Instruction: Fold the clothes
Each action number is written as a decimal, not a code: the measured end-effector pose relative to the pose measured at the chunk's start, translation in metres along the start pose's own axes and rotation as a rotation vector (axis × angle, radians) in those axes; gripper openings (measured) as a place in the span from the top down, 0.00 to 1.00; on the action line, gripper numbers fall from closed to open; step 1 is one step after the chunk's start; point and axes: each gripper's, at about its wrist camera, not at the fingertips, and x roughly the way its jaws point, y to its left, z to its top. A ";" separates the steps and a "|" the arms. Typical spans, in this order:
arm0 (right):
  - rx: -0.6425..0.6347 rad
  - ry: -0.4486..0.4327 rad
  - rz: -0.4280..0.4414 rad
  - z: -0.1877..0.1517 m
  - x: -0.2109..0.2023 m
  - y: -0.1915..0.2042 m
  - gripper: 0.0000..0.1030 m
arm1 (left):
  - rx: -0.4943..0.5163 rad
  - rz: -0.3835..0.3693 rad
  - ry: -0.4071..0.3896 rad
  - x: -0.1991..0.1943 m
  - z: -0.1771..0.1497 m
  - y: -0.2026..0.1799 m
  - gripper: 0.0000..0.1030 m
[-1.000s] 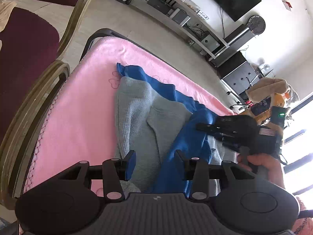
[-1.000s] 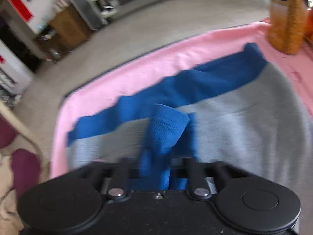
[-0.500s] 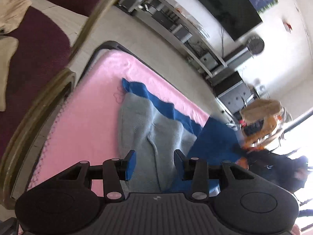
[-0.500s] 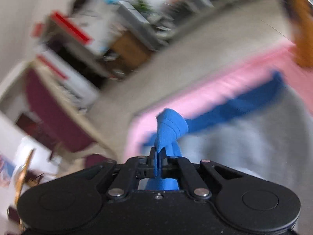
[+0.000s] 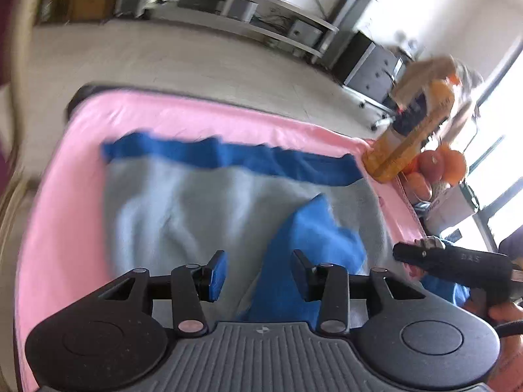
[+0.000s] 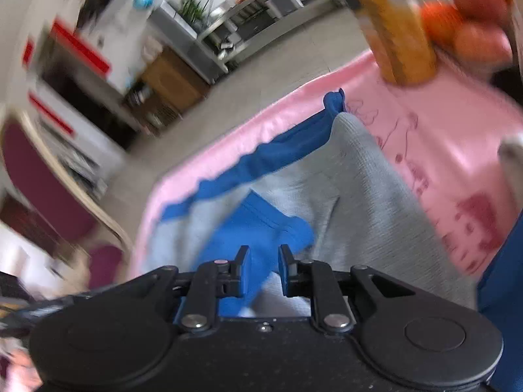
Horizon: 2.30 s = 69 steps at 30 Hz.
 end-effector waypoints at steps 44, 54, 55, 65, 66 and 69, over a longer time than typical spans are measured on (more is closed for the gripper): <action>-0.031 -0.191 0.049 0.008 -0.068 0.068 0.50 | 0.117 0.600 -0.640 -0.222 -0.025 -0.058 0.96; -0.175 -0.198 0.129 -0.013 -0.065 0.185 0.45 | -0.181 0.555 -0.697 -0.331 -0.054 0.095 0.96; -0.188 -0.186 0.130 -0.017 -0.058 0.195 0.45 | -0.214 0.537 -0.692 -0.331 -0.057 0.115 0.96; -0.202 -0.030 0.153 -0.064 0.012 0.250 0.45 | -0.429 0.614 -0.690 -0.315 -0.090 0.255 0.99; -0.198 -0.015 0.153 -0.069 0.016 0.253 0.45 | -0.462 0.621 -0.663 -0.316 -0.095 0.264 0.99; -0.214 0.016 0.167 -0.081 0.017 0.261 0.45 | -0.428 0.663 -0.566 -0.316 -0.108 0.258 0.90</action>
